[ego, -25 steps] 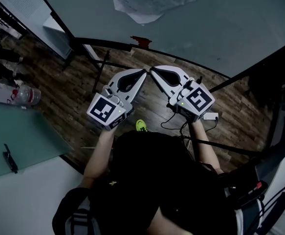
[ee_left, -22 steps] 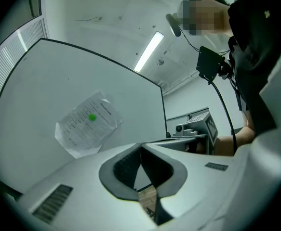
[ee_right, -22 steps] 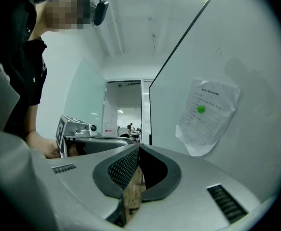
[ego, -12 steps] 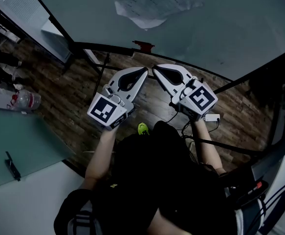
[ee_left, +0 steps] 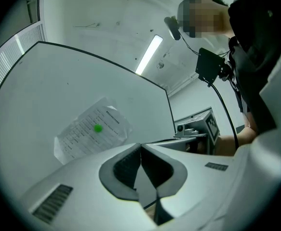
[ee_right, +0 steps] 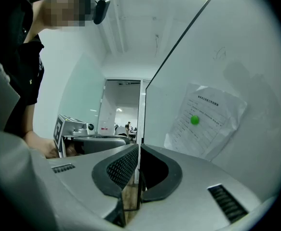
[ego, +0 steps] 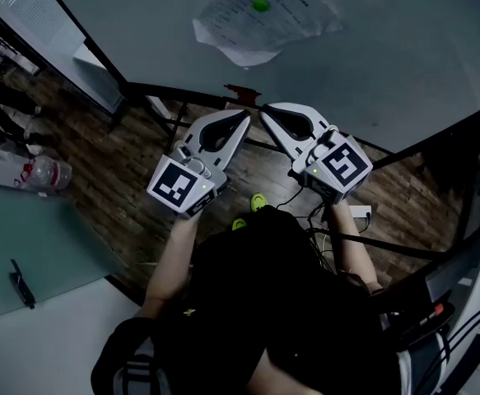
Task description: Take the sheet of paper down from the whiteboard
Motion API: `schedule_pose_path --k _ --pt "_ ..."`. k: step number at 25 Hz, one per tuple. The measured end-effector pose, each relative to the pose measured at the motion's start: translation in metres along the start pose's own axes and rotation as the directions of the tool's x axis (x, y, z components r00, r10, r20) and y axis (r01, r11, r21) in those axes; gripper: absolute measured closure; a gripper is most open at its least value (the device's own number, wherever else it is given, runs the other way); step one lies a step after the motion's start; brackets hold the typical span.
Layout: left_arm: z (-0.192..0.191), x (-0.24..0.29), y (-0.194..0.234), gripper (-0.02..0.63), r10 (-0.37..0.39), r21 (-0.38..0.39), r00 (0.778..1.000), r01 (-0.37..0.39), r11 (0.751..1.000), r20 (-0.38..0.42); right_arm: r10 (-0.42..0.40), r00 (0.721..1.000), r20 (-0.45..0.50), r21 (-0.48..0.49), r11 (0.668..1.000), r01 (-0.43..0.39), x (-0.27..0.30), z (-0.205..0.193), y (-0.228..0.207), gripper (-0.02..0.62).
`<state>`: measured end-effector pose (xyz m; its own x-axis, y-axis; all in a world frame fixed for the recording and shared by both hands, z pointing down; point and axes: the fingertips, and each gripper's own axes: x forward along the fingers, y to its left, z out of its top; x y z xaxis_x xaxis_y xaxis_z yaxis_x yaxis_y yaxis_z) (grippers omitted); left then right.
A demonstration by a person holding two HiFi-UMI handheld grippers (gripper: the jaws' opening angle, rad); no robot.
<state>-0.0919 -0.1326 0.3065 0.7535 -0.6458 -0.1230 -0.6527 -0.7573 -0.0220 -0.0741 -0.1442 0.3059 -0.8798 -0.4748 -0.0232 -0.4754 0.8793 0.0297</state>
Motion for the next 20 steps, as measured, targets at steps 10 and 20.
schedule_pose_path --k 10,20 --pt "0.012 0.043 0.034 0.584 -0.021 0.038 1.000 0.020 0.999 0.017 -0.033 0.999 0.009 -0.033 0.999 0.033 0.020 0.022 -0.050 0.574" --pt "0.025 0.069 0.064 0.583 -0.005 0.099 0.999 0.001 0.995 0.039 -0.078 0.997 -0.010 -0.071 0.995 0.077 0.028 0.027 -0.082 0.565"
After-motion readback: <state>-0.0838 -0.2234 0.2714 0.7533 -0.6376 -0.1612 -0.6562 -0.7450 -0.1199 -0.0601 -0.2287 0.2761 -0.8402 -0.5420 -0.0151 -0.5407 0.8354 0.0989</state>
